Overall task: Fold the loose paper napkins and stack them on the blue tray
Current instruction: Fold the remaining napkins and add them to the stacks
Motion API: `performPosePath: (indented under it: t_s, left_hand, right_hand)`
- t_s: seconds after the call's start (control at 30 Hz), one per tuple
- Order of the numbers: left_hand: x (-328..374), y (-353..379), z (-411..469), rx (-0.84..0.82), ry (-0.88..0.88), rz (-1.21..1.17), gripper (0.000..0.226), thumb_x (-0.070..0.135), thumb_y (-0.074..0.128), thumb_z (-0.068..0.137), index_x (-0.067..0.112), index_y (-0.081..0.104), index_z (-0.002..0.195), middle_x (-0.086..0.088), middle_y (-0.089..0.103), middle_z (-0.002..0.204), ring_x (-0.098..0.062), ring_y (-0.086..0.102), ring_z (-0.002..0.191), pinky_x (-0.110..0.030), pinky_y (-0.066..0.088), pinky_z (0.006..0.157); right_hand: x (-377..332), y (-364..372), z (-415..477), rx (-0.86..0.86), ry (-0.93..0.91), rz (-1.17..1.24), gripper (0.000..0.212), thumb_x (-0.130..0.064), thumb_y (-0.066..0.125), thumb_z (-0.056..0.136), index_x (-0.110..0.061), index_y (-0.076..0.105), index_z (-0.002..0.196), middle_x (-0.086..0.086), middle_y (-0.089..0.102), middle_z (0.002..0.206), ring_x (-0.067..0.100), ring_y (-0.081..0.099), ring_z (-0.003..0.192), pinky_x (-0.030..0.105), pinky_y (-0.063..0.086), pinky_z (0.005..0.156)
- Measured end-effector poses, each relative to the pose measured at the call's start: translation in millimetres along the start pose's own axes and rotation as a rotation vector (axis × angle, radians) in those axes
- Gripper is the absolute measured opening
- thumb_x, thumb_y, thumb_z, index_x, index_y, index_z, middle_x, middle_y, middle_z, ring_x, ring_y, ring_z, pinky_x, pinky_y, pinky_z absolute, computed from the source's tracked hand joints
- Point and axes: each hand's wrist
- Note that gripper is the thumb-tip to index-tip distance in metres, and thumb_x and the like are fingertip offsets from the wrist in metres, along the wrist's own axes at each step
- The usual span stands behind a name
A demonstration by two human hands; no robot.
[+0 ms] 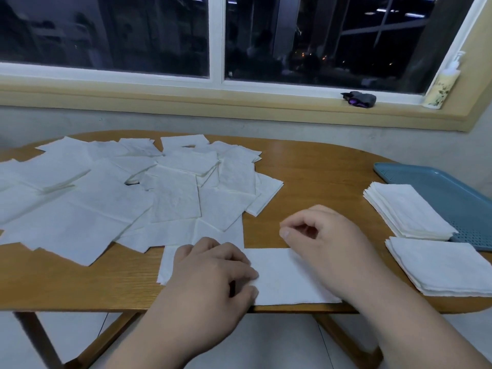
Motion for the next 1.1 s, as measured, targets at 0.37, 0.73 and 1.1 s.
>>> performPosePath:
  t_s: [0.37,0.73,1.1]
  left_hand:
    - [-10,-10,-12,0.004,0.044,-0.036,0.034,0.057,0.051,0.087,0.049,0.065,0.116,0.031,0.053,0.117,0.005,0.03,0.11,-0.02,0.012,0.095]
    - [-12,-10,-13,0.024,0.056,-0.072,0.034,0.053,0.05,0.088,0.044,0.066,0.117,0.027,0.053,0.117,0.002,0.032,0.112,-0.024,0.015,0.098]
    - [-11,-9,-14,0.04,0.058,-0.076,0.032,0.052,0.049,0.087,0.043,0.068,0.112,0.026,0.053,0.112,0.002,0.032,0.109,-0.023,0.016,0.098]
  right_hand:
    - [-68,93,114,-0.315,-0.036,-0.224,0.041,-0.046,0.062,0.085,-0.012,0.048,0.065,0.007,0.047,0.063,0.019,0.043,0.058,0.03,0.034,0.057]
    - [-66,116,129,-0.331,0.03,-0.285,0.041,-0.027,0.067,0.082,-0.017,0.034,0.06,0.0,0.03,0.054,0.021,0.032,0.052,0.028,0.027,0.051]
    - [-73,122,125,-0.304,0.041,-0.223,0.04,-0.024,0.068,0.079,-0.018,0.033,0.061,-0.001,0.033,0.058,0.019,0.032,0.051,0.026,0.026,0.048]
Point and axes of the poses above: each hand's wrist, its own z-axis towards the middle knuckle, its own y-axis out of the palm, x = y × z
